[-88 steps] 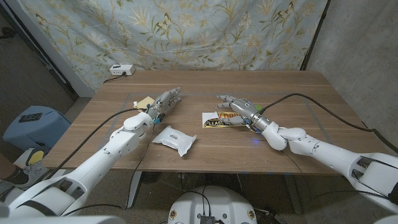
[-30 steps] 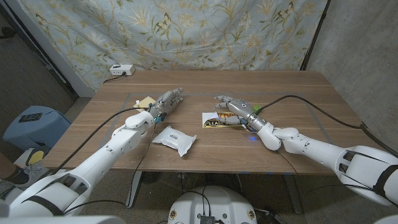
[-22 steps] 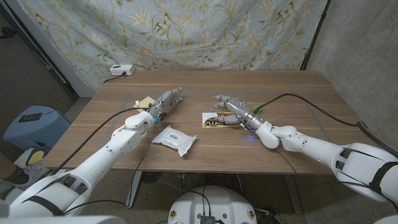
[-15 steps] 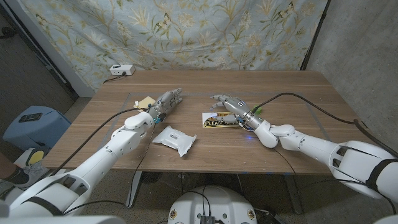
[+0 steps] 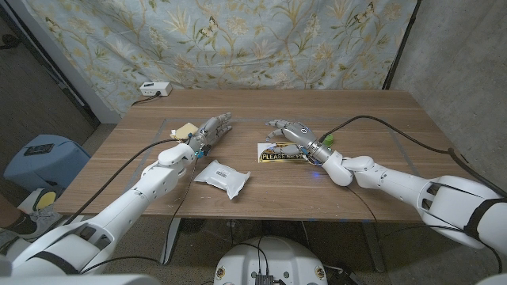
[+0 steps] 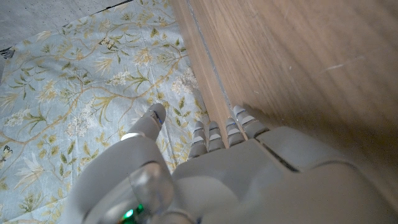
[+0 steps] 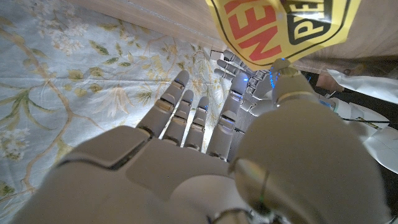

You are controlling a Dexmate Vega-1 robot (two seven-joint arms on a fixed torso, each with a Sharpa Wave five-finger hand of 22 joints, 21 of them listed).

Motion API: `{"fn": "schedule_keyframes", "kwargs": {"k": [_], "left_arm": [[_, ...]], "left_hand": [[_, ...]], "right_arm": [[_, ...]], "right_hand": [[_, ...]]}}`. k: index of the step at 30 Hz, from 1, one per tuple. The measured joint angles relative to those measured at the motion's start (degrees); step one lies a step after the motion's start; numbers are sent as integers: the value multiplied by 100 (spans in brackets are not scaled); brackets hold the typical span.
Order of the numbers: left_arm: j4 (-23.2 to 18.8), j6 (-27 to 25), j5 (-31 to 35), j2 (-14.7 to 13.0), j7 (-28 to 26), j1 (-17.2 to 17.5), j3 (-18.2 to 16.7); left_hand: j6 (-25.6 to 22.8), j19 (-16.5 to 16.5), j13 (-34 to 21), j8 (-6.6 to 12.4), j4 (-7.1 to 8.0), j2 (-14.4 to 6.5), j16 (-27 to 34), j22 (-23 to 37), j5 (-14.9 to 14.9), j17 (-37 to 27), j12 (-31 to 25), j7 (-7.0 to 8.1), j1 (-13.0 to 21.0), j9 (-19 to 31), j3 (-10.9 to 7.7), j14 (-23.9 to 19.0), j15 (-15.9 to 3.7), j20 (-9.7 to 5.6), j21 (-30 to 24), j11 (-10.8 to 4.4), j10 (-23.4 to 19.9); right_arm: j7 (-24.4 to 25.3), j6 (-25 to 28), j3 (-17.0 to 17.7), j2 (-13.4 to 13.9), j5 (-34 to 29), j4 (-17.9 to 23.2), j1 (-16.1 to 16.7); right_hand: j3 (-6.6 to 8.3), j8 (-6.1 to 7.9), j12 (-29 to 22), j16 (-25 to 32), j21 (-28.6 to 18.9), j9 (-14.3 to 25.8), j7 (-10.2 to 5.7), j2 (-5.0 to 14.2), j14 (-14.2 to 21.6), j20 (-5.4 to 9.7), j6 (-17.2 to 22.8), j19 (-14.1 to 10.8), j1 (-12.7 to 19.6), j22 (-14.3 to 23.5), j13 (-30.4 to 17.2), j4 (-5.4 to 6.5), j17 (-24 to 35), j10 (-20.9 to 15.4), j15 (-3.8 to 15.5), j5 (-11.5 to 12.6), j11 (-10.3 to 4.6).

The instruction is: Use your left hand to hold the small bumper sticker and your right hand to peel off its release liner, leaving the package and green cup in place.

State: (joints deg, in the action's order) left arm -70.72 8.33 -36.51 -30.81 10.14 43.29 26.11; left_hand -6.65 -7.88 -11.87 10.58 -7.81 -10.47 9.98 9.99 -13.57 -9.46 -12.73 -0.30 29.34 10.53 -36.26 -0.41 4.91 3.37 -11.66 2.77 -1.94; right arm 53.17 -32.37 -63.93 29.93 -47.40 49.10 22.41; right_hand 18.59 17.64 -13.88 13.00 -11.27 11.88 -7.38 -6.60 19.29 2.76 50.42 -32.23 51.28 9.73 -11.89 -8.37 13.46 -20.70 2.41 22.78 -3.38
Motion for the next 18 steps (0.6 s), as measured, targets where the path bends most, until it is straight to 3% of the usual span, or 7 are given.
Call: {"fn": "schedule_keyframes", "kwargs": {"k": [7,18], "left_arm": [[-44,0,-4,-8,14,37,4],[-217,-52,-11,-74,-7,129,10]], "left_hand": [[0,0,0,0,-9,30,22,0,0,0,0,0,30,0,9,0,0,0,0,0,0],[0,0,1,0,1,30,22,0,3,0,0,0,30,0,33,0,0,0,0,21,21]], "right_arm": [[119,-46,-38,8,-58,-23,-26],[329,-162,-140,-105,-93,-285,-103]], "right_hand": [[48,151,-55,36,0,53,3,45,141,32,302,-112,45,0,-25,1,0,-179,12,33,-25],[48,186,-76,66,0,79,33,45,247,42,333,-184,45,0,-24,1,27,-271,-4,33,-55]]}}
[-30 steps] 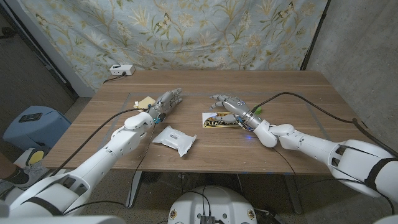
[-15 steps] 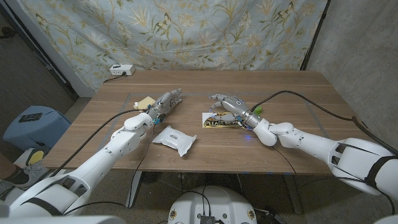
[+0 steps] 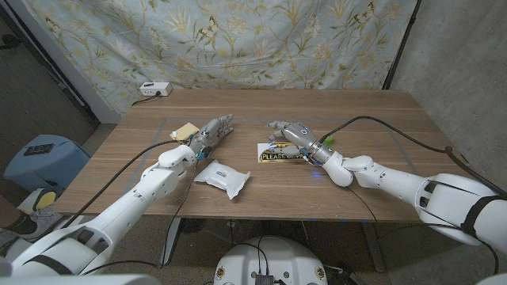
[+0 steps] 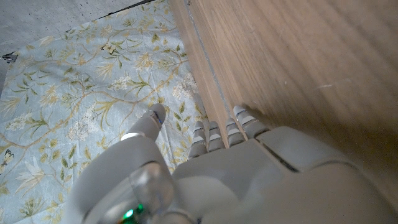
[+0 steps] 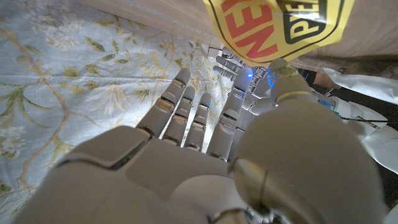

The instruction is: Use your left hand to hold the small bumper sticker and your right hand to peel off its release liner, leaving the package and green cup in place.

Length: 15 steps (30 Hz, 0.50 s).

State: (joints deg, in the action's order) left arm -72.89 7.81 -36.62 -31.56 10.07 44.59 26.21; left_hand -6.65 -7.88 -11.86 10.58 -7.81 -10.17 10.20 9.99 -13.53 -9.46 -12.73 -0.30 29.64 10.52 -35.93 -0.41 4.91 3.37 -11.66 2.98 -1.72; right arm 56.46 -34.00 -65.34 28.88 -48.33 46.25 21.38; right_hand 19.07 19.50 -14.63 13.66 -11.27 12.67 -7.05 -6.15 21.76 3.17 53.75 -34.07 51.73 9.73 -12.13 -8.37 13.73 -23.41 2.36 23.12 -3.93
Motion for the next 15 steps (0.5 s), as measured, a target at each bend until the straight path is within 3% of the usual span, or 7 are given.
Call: {"fn": "schedule_keyframes", "kwargs": {"k": [15], "left_arm": [[-166,-81,23,-50,-70,65,25]], "left_hand": [[0,0,0,0,-17,0,0,0,0,0,0,0,0,0,15,-32,32,0,0,0,0]], "right_arm": [[260,-135,-282,-241,34,-554,-182]], "right_hand": [[16,5,0,0,0,27,0,23,28,0,-1,1,23,0,1,16,0,-53,28,0,-10]]}}
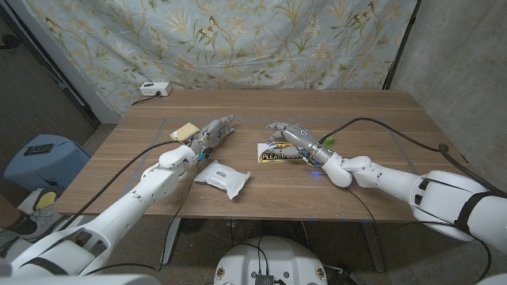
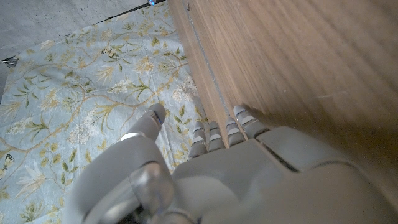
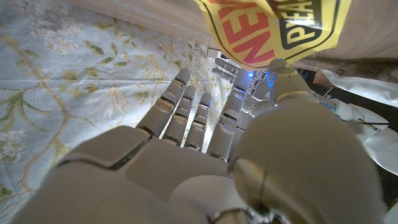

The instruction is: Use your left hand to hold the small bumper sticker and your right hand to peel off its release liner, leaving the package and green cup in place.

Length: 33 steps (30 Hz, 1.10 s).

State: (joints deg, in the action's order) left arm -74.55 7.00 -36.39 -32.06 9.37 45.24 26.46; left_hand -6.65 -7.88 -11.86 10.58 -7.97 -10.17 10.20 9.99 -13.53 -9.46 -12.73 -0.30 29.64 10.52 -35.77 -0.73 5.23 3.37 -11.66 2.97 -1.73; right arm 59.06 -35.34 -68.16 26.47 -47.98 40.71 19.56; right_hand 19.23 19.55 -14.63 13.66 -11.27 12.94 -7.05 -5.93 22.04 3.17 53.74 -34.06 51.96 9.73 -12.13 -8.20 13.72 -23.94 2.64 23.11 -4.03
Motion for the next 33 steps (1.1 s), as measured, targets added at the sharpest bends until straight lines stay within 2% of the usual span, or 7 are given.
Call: {"fn": "schedule_keyframes", "kwargs": {"k": [12,17,26,33], "left_arm": [[-41,-45,18,-5,-8,0,35],[-42,-68,23,1,9,-26,53],[26,-81,27,41,69,-84,90],[72,-81,27,70,105,-111,105]], "left_hand": [[0,-21,0,0,16,0,0,0,0,0,0,0,0,0,16,-21,-21,21,0,0,0],[0,-21,0,0,16,15,0,0,0,0,0,0,15,0,16,-21,-21,21,0,0,0],[0,-24,1,0,16,23,0,0,0,0,0,0,23,0,15,-20,-21,23,0,0,0],[0,-42,1,0,16,-9,0,0,0,0,0,0,55,0,15,-52,10,41,-4,0,0]], "right_arm": [[294,-180,-301,-271,11,-580,-242],[383,-247,-399,-390,15,-824,-334],[455,-306,-397,-486,-74,-1012,-412],[475,-327,-306,-481,-181,-986,-416]], "right_hand": [[7,38,1,0,0,24,-31,0,84,-2,31,-2,0,0,0,8,27,-73,-24,0,-32],[7,103,-23,33,0,27,-30,0,125,-10,140,-71,0,0,0,7,27,-174,3,0,-31],[39,393,-23,54,0,106,-53,69,278,1,606,-123,21,0,1,39,80,-358,-12,-1,-92],[38,573,-84,76,0,159,10,95,398,10,893,-174,3,0,1,39,104,-514,9,-1,-101]]}}
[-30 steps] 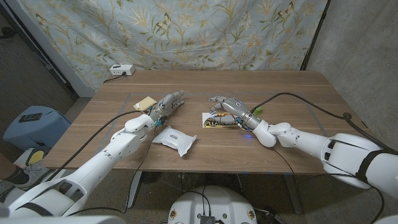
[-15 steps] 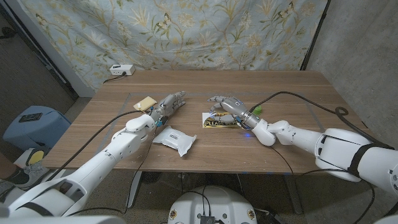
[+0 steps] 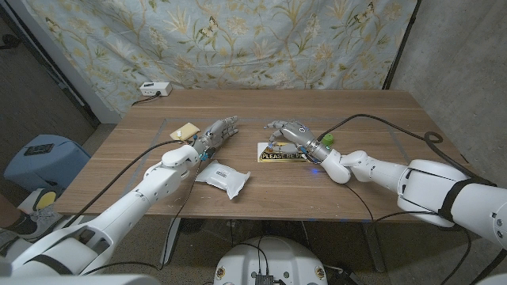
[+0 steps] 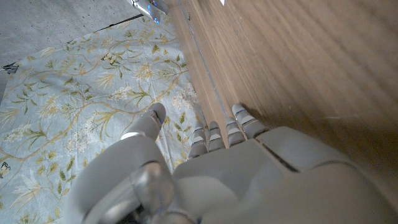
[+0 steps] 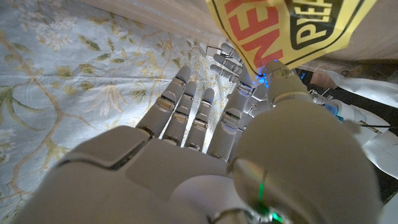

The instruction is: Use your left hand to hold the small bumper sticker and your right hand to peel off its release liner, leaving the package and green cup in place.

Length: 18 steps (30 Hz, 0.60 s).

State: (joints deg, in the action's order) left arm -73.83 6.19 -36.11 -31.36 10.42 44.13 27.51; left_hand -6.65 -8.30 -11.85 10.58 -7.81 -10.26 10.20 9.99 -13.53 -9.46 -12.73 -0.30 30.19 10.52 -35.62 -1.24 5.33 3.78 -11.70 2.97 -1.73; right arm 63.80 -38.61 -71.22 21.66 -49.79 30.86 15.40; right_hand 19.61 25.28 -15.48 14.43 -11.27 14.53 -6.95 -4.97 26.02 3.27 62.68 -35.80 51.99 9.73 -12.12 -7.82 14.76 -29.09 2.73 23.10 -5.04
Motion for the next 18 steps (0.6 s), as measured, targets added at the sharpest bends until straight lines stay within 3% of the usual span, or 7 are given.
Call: {"fn": "schedule_keyframes", "kwargs": {"k": [7,18], "left_arm": [[20,1,-3,18,17,-7,13],[-11,-4,-2,12,20,4,30]], "left_hand": [[0,0,0,0,0,0,0,1,0,0,0,0,0,0,0,0,0,-1,-1,0,0],[0,0,0,0,0,0,0,1,0,0,0,0,0,0,49,-31,-31,-1,-1,0,0]], "right_arm": [[10,-43,203,45,-156,116,67],[17,-96,570,140,-382,379,211]], "right_hand": [[25,137,-22,22,0,43,10,50,135,0,171,-24,50,0,0,-25,3,-163,-8,0,-20],[72,187,-44,22,0,52,31,101,181,9,232,-50,103,0,0,-23,29,-271,7,-5,-52]]}}
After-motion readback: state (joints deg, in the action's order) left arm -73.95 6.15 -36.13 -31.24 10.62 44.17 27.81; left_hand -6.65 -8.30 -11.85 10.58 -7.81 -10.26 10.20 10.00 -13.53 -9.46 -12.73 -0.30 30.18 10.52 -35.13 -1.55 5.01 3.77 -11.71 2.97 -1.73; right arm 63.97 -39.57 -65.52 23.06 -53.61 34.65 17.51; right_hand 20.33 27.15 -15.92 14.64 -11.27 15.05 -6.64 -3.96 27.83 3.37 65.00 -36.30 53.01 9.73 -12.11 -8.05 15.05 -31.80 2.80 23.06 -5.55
